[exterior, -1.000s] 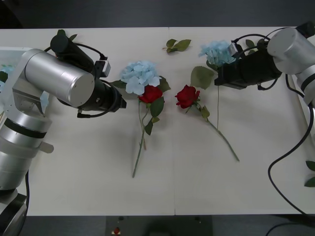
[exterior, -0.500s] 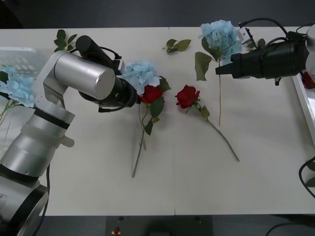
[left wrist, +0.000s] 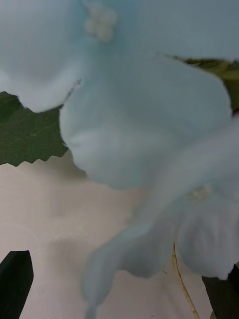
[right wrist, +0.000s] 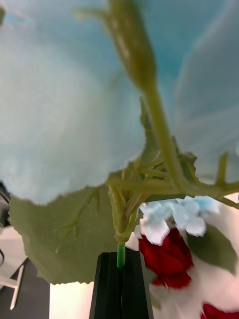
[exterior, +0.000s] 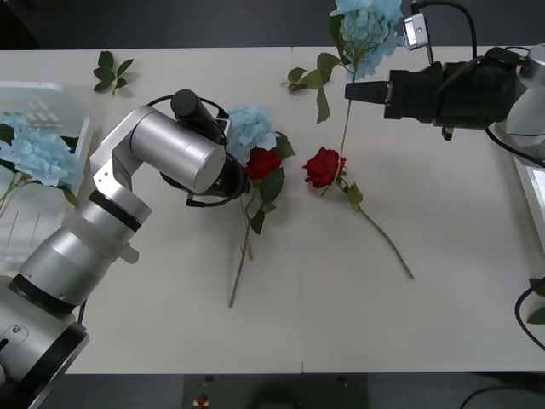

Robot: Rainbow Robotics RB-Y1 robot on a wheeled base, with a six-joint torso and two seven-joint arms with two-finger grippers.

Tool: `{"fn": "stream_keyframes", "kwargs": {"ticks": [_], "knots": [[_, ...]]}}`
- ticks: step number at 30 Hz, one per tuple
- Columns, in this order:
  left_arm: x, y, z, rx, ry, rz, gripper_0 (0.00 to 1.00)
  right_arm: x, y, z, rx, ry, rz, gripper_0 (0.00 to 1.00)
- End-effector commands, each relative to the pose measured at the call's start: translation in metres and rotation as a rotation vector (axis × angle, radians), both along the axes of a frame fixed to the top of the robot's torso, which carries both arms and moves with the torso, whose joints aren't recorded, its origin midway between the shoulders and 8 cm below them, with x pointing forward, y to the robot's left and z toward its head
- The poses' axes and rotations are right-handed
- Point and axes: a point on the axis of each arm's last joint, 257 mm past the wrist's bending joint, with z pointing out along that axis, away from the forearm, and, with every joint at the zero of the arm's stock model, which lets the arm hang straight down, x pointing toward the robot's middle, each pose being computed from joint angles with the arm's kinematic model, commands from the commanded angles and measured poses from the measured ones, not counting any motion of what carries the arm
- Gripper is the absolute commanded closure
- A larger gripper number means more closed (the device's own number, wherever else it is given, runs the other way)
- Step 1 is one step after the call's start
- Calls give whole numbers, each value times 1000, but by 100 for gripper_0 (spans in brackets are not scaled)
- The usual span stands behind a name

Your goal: Put the red flowers into the right box and the blue flowers into the left box

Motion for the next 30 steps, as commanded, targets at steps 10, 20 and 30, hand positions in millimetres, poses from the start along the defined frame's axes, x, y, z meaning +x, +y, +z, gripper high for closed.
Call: {"fn": "stream_keyframes", "kwargs": {"ticks": [10,20,30], "knots": [[14,-19,4,31,-68,-21,3,-40,43,41,105,-151,36,100],[13,-26,-6,64,-70,-30,3,-59,65,48,154,-175,20,100],[13,-26,-10,88,-77,-40,48,-62,66,51,169,-172,32,100]]}}
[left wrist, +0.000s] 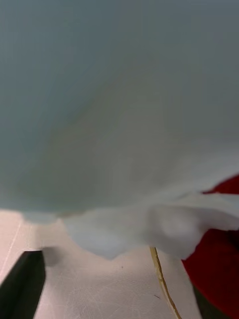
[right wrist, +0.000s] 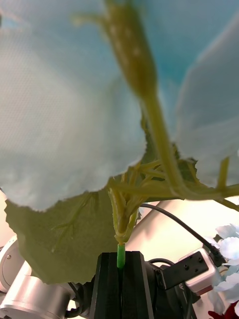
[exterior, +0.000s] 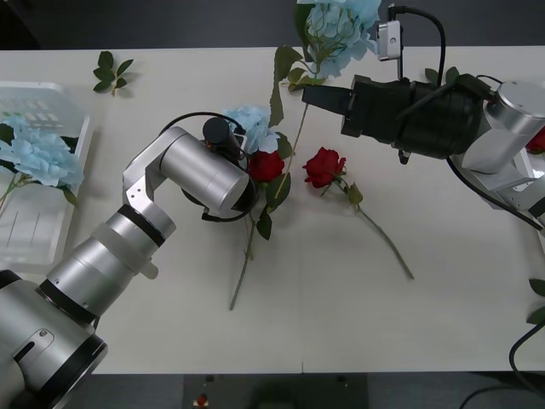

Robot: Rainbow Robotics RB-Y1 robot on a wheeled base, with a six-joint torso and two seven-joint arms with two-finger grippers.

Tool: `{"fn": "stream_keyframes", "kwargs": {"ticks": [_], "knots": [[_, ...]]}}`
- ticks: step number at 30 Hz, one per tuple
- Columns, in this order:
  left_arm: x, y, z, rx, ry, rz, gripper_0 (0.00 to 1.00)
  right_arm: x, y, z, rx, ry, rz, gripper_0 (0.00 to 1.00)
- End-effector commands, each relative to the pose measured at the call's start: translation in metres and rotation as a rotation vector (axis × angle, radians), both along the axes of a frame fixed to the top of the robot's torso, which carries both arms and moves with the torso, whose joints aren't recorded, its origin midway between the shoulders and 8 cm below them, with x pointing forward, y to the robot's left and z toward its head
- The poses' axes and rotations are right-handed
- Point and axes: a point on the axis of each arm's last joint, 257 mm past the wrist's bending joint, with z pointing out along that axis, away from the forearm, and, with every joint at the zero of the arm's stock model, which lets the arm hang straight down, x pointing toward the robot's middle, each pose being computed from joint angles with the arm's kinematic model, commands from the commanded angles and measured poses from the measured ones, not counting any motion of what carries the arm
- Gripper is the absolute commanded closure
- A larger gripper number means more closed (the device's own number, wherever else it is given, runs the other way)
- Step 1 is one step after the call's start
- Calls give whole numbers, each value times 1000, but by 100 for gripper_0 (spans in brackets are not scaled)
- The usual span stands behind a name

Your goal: Put the red flowers into the right box and the blue flowers into the left box

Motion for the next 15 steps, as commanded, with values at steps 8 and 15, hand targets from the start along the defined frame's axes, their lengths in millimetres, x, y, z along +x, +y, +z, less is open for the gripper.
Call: {"fn": "stream_keyframes", "kwargs": {"ticks": [8,15], "knots": [[12,-11,20,-1,-49,-7,100,-5,-4,16,-4,-54,14,100],[20,-10,34,-5,-93,-27,100,-6,-4,14,-4,-49,14,100]]}}
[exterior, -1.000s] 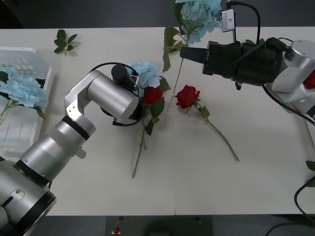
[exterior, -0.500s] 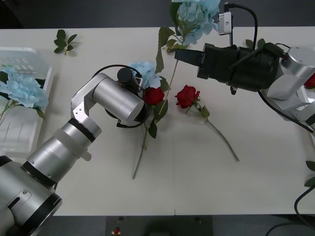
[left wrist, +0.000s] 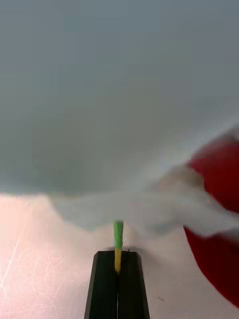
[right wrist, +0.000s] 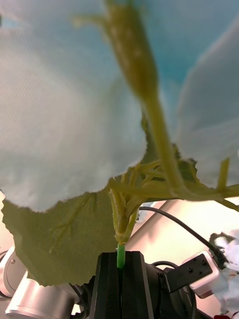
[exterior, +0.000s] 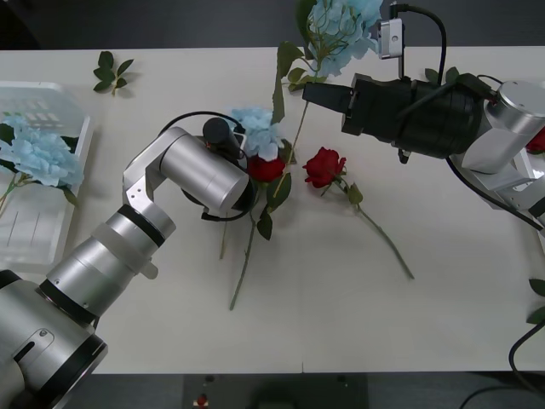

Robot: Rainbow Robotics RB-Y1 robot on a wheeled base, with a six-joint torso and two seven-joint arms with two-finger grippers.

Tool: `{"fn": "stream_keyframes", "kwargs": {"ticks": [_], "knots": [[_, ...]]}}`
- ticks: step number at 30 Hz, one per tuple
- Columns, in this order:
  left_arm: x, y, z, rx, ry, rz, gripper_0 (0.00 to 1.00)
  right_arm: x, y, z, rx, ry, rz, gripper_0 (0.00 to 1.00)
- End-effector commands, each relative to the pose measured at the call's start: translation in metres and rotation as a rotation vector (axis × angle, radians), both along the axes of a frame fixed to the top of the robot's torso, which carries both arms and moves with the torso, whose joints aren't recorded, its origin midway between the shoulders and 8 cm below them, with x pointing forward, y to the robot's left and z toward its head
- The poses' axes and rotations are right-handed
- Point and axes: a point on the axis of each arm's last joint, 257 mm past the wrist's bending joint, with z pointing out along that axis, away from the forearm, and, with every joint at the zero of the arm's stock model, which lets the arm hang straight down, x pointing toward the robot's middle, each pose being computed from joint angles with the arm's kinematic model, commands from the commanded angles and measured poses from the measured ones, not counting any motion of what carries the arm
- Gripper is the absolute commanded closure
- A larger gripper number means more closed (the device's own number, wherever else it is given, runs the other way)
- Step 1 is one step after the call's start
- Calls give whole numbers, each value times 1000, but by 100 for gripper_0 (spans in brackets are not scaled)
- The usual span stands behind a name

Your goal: Put the red flowers into the right box and the blue flowers into the left box

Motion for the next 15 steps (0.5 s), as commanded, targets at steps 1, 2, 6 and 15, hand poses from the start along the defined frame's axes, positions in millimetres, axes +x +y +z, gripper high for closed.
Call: {"fn": "stream_keyframes", "kwargs": {"ticks": [1,2,6,15], "knots": [[19,-11,38,-9,-91,-29,100,-5,-4,10,-21,-57,11,100],[19,-7,41,-7,-100,-29,100,-5,-4,9,-21,-55,10,100],[20,5,67,-28,-163,-31,100,-6,-6,4,-22,-46,8,100],[-11,83,137,-46,-211,75,100,-6,-6,6,-16,-45,7,100]]}}
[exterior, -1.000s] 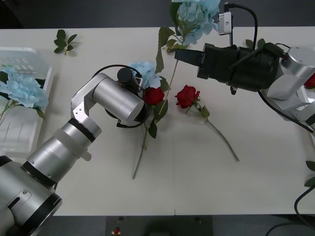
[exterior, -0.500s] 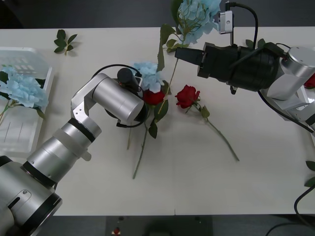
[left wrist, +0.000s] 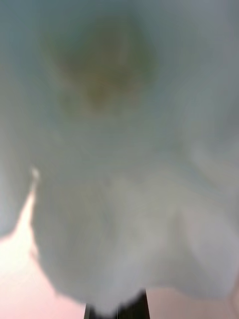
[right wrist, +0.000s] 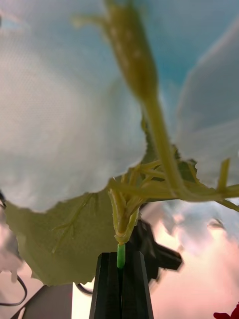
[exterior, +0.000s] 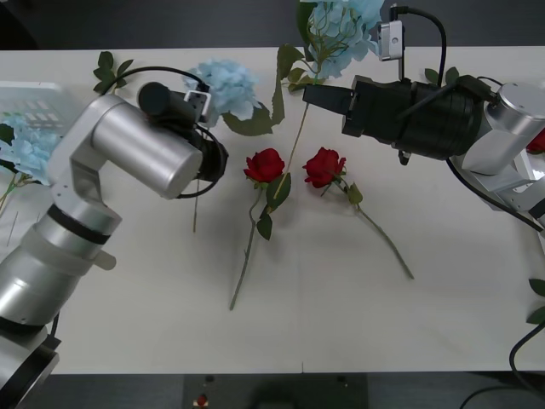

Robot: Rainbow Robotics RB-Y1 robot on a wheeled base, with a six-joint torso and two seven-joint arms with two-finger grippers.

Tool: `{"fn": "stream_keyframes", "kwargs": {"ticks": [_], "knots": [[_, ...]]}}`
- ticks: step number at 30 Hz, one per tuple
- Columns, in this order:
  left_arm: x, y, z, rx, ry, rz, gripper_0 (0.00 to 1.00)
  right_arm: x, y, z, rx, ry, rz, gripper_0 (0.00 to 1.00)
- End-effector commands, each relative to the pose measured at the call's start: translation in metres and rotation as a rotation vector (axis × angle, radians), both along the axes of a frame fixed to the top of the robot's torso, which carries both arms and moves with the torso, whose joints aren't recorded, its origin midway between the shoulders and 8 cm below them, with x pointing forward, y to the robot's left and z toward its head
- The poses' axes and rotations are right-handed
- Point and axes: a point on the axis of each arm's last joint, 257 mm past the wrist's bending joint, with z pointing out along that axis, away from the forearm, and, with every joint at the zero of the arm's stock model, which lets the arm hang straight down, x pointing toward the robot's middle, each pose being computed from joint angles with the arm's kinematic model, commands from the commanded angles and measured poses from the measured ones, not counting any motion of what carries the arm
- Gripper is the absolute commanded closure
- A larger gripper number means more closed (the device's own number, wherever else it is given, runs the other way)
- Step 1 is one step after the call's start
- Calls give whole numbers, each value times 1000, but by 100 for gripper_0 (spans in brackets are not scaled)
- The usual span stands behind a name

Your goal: Put the red flowers into the right box and the blue flowers into the left box

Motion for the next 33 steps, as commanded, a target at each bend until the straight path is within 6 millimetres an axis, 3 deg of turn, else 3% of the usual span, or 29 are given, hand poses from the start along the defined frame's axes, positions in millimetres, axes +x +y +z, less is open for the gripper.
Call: {"fn": "stream_keyframes", "kwargs": {"ticks": [1,4,8,15,19,33], "knots": [[-12,39,44,-18,-52,48,100,-5,-6,7,-16,-48,6,100],[-19,54,55,-26,-54,52,100,-6,-6,8,-14,-48,8,100],[-38,103,83,-54,-48,66,100,-8,-2,9,-9,-50,16,100],[-53,167,105,-14,-35,74,100,-13,8,13,12,-51,34,100],[-61,215,120,60,-39,90,100,-16,14,14,21,-52,45,100],[-75,348,137,186,-20,206,100,-32,37,6,26,-36,98,100]]}}
